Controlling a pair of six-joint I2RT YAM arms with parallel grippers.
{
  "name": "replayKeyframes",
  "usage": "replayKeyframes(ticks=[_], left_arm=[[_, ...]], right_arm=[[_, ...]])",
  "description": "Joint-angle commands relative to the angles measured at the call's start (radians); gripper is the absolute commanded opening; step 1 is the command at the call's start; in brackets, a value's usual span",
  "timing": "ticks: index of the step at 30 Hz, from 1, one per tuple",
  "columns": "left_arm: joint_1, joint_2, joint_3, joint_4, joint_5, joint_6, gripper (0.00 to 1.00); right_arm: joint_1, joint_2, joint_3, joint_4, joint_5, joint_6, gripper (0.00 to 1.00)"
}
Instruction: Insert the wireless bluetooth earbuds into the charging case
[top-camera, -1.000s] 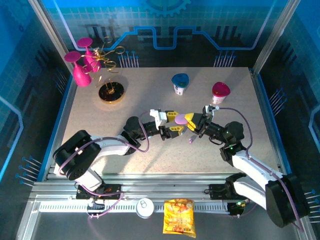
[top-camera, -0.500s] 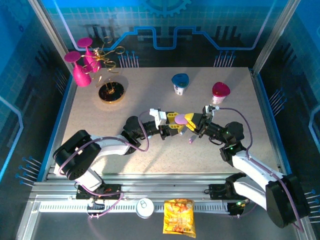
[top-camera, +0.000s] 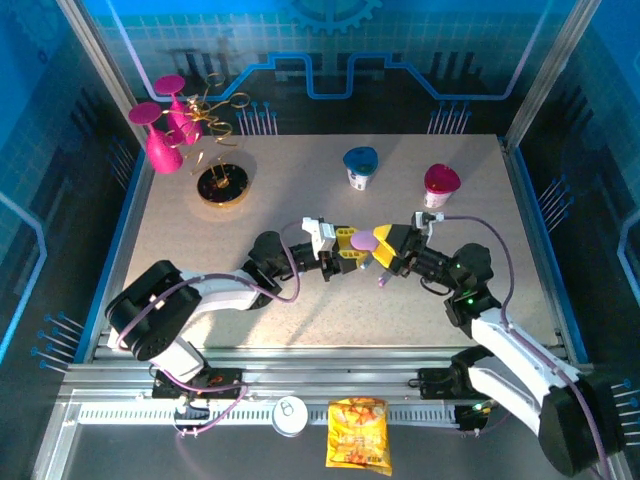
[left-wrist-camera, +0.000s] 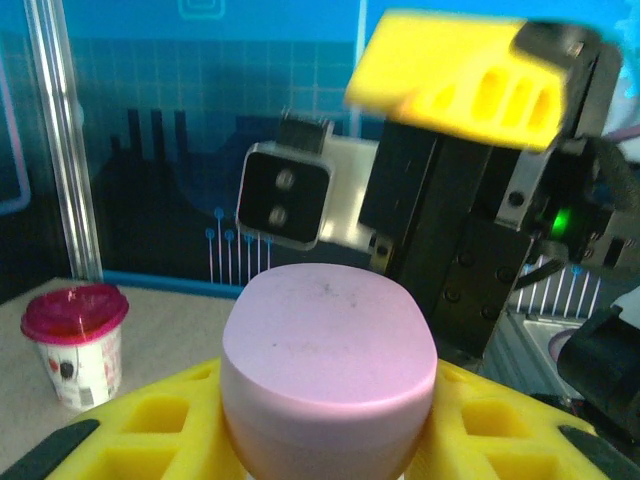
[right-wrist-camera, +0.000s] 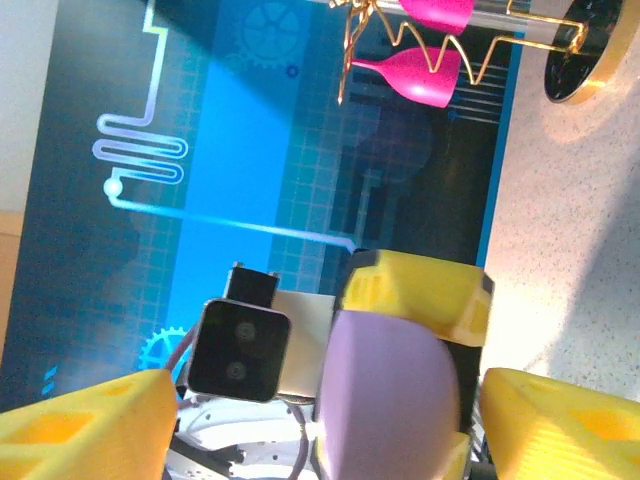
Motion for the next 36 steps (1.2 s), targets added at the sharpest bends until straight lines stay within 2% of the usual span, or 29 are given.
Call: replayKeyframes(ticks=[1,4,8,12,15,18,22,29,36], left_arm=[[0.026,-0.053,0.027,-0.062,0.021,-0.060,0.23],[0.056,-0.070,0.019,-0.059,0.052,-0.136,0.22],[0.086,-0.093,0.015,-0.073,0.144,-0.193,0.22],[0.100,-0.100,0.023,-0.127,0.193,-0.198,0.21],[0.102,-0.118,0.026,-0.156,0.215,-0.194,0.20],[0.102,-0.126,0.036,-0.178,0.237,-0.191,0.20],[0.102,-0.128,0.056,-0.188,0.258,-0.202,0.20],[0.102,-0.135,0.071,-0.194,0.275,-0.206,0.20],[0.102,-0.146,0.051,-0.215,0.288,-0.167,0.18]], right_arm=[[-0.010,-0.061,0.080,-0.290,0.047,-0.241,0.88],[-0.011,-0.107,0.155,-0.526,0.082,-0.510,0.95],[-0.006,-0.147,0.272,-0.811,0.138,-0.913,0.99],[0.023,-0.146,0.369,-0.961,0.183,-1.234,1.00],[0.036,-0.112,0.413,-1.012,0.167,-1.365,1.00],[0.047,-0.066,0.434,-1.012,0.142,-1.423,1.00],[0.069,-0.008,0.444,-0.960,0.116,-1.426,1.00],[0.080,0.062,0.459,-0.912,0.170,-1.415,1.00],[0.079,0.047,0.461,-0.874,0.196,-1.361,1.00]])
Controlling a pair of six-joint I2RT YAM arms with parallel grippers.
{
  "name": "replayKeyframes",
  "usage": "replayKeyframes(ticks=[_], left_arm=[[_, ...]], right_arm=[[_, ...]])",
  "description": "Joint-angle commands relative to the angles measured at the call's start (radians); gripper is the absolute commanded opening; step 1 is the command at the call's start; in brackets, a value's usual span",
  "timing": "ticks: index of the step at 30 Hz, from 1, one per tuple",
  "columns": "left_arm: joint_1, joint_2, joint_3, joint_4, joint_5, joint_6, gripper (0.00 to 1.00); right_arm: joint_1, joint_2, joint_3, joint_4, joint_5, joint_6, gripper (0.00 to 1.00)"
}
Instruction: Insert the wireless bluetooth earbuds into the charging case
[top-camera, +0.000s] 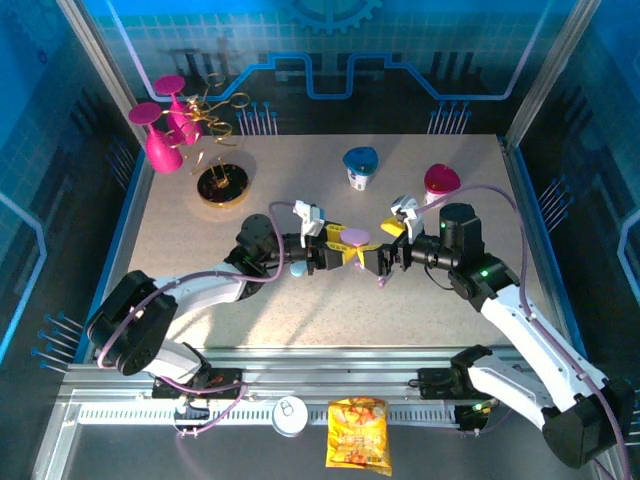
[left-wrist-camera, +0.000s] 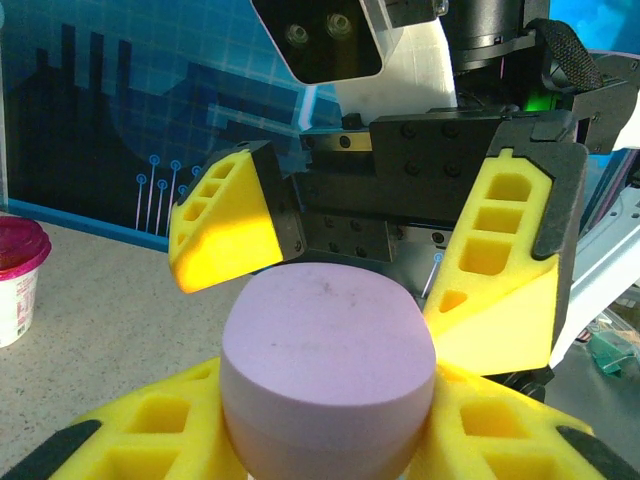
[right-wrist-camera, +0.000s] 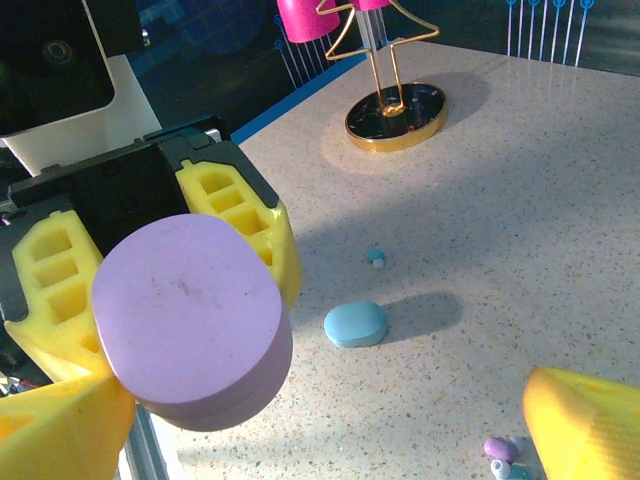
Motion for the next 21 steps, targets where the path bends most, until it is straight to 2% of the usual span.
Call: replayKeyframes(ticks=[1,5,12,21], left_arm=[[0.000,-0.034,0.004,0.001,0.048,0.030,0.18],[0.000,-0.038,0.001,-0.001,0.057,0.034,0.18],[0.001,-0.040,-0.004,-0.002,0.073,0.040,0.18],[0.000,-0.053,-0.023,0.005,0.078,0.041,0.18]], right_arm=[[0.011,-0.018,0.031,0.042,0.040,0.024,1.00],[-0.004,-0.039,0.039,0.003,0.072,0.028,1.00],[-0.017,-0.051,0.021,0.054,0.068,0.095,1.00],[-0.018,-0.045,0.034,0.054,0.106,0.103,1.00]])
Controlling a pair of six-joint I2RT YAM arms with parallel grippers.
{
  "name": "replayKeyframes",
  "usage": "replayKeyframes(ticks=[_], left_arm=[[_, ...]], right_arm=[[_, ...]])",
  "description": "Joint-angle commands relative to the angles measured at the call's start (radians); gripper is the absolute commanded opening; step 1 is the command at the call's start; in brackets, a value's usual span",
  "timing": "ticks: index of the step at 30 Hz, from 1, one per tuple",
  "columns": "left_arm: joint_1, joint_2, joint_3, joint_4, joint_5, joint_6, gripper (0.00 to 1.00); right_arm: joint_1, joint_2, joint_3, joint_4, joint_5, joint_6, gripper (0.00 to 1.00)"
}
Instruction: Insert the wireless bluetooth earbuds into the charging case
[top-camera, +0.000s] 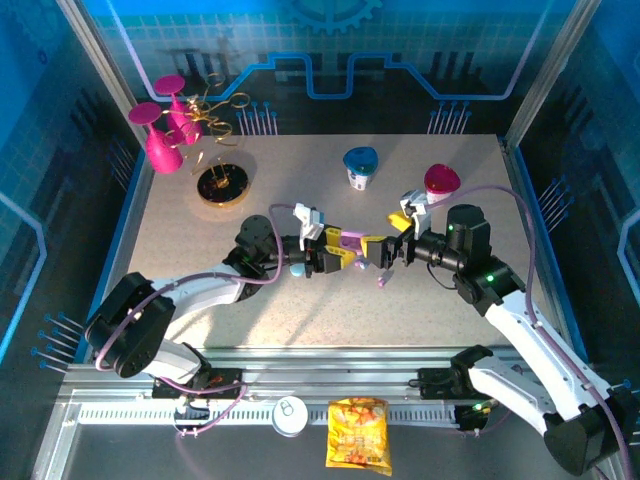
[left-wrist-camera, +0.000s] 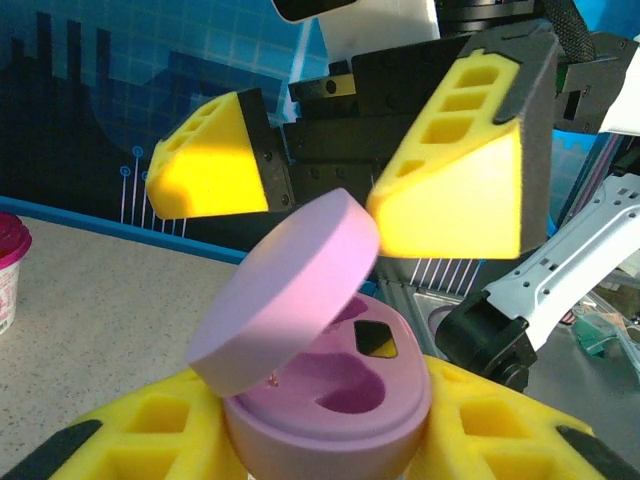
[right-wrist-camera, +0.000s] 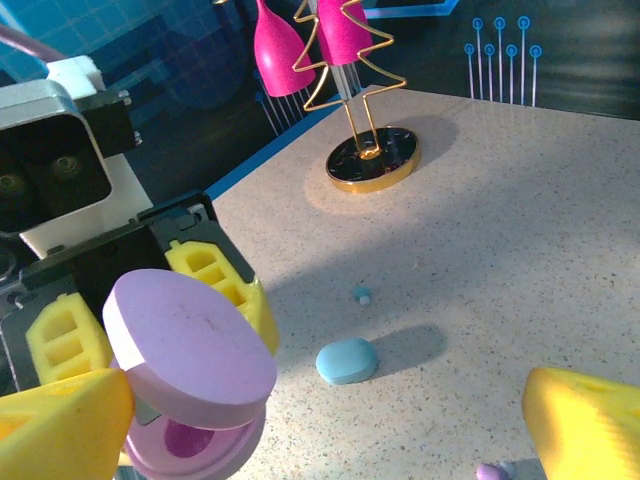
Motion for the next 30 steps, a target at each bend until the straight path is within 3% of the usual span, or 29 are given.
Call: replayKeyframes(ticks=[1,10,23,30], left_arm=[[0.001,-0.037,-0.009,0.025,0.045,0.022,0.18],[0.000,-0.033,-0.006,0.031,0.060,0.024,0.18],[0.000,-0.020,0.000,0.034,0.054,0.025,0.18],[0.001,-0.032,-0.031,0.043,-0.008,0.076,0.18]], right_arm=[[-0.013,0.000,0.036,0.007,0.051,0.023,1.00],[-0.013,0.023,0.066,-0.017,0.064,0.039,0.99],[-0.013,-0.044,0.007,0.076,-0.111,-0.029,0.98],[-0.022,-0.103,-0.033,0.055,0.015,0.009,1.00]])
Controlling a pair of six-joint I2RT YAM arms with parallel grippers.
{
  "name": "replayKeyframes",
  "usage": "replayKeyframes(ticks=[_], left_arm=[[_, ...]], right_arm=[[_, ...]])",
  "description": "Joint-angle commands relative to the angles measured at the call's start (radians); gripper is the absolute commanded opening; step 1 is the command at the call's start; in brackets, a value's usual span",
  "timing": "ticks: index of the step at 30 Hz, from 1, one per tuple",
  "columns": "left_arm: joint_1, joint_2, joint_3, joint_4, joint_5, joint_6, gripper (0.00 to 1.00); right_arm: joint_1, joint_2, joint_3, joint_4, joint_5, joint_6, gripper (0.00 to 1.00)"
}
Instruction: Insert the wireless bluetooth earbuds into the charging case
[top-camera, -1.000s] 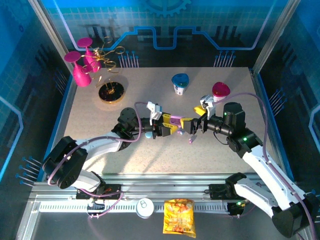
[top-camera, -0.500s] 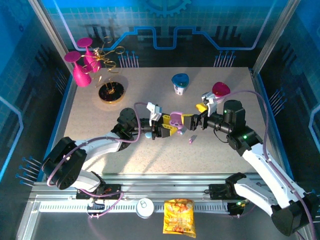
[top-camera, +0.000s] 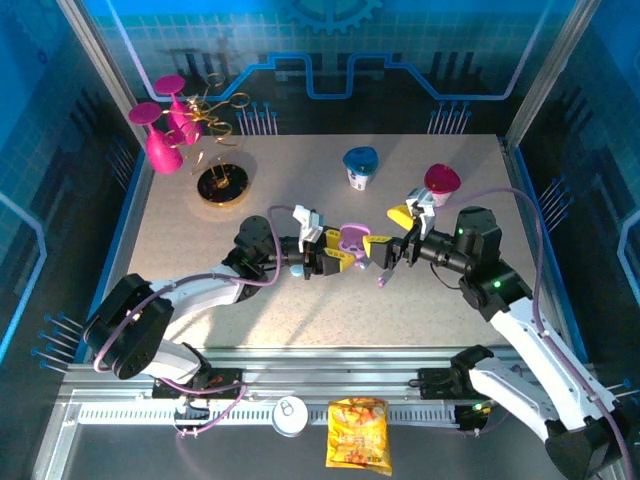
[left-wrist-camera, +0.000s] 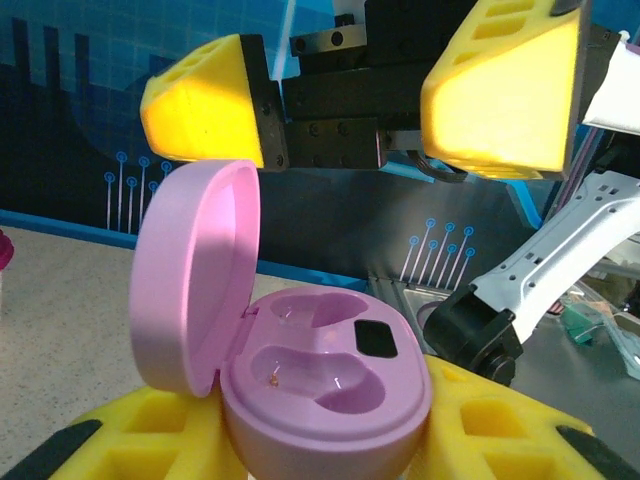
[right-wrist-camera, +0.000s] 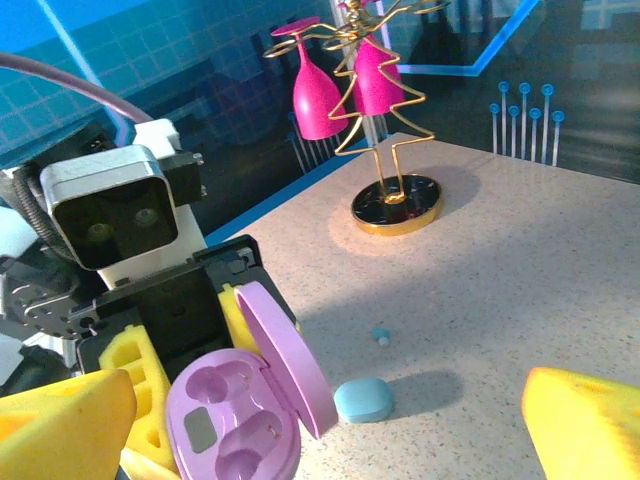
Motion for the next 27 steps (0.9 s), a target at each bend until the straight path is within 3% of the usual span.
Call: replayKeyframes(ticks=[1,5,8,11,18,24,27], left_arm=[[0.001,-0.026,-0.030,0.037,-0.036,0.060,0.18],[0.003,-0.044,-0.048,0.053,-0.058,0.082,0.18],[0.005,-0.053,-0.055,0.054,-0.062,0.090,0.18],[0.005,-0.060,-0.060,0.055,-0.063,0.100,0.18],[0.005,-0.082,-0.072,0.057,-0.087,0.116,0.18],[0.005,-0.090,-0.089,0.078,-0.095,0.110,0.18],[0.004,-0.099,-0.095,0.075,-0.095,0.110,0.18]], right_arm=[[-0.026,-0.067,-0.054,0.011,0.093,0.039,1.00],[-0.146,-0.174,-0.174,0.076,0.086,0.137,1.00],[-0.258,-0.212,-0.232,0.057,0.031,0.219,1.00],[-0.297,-0.214,-0.254,-0.015,0.044,0.237,0.95],[-0.281,-0.106,-0.243,-0.212,0.160,0.218,0.79],[-0.092,0.027,-0.242,-0.229,0.372,0.196,0.73],[-0.027,0.126,-0.238,-0.208,0.419,0.220,0.68]])
